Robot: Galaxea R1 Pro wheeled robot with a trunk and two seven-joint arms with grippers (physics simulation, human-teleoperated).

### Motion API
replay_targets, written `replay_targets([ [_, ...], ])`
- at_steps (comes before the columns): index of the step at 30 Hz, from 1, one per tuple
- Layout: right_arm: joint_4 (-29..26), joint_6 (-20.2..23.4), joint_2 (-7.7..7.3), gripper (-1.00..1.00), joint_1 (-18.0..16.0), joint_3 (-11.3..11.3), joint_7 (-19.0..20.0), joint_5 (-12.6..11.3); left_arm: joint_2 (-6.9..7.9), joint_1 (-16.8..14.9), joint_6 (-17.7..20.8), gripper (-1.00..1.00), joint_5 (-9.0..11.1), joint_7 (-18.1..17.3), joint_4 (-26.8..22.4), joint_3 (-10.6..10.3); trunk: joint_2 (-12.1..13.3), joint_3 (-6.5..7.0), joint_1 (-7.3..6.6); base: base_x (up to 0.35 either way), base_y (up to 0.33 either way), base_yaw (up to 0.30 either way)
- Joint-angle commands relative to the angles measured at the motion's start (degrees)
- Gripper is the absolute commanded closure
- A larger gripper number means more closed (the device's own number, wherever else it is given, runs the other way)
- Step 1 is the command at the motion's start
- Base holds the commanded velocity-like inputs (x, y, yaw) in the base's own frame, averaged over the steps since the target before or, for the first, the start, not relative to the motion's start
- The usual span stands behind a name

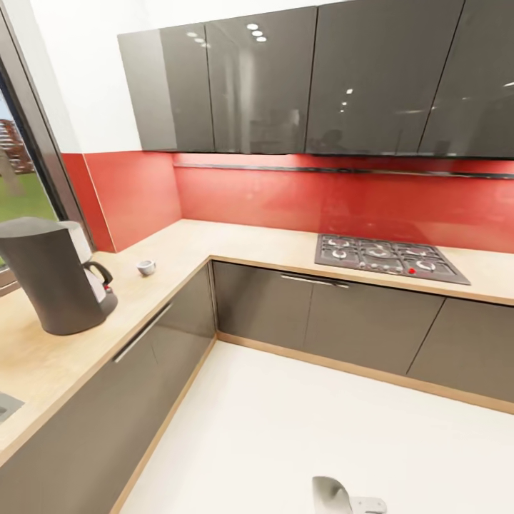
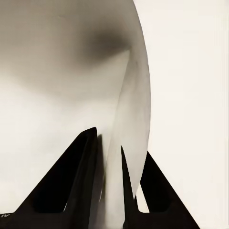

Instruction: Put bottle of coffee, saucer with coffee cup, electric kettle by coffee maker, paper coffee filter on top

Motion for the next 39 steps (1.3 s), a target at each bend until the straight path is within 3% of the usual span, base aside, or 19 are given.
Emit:
replay_targets([
  [1, 0.1, -0.2, 0.02, 1.00, -0.1, 0.0, 0.0, -0.2, -0.02, 0.0, -0.2, -1.00, 0.1, 0.0, 0.0, 0.3, -0.1, -0.11, 0.06, 0.333, -0.149, 0.000],
  [39, 0.1, -0.2, 0.02, 1.00, -0.1, 0.0, 0.0, -0.1, -0.11, 0.0, -0.3, -1.00, 0.1, 0.1, 0.0, 0.4, -0.1, -0.11, 0.06, 0.305, -0.182, 0.013],
])
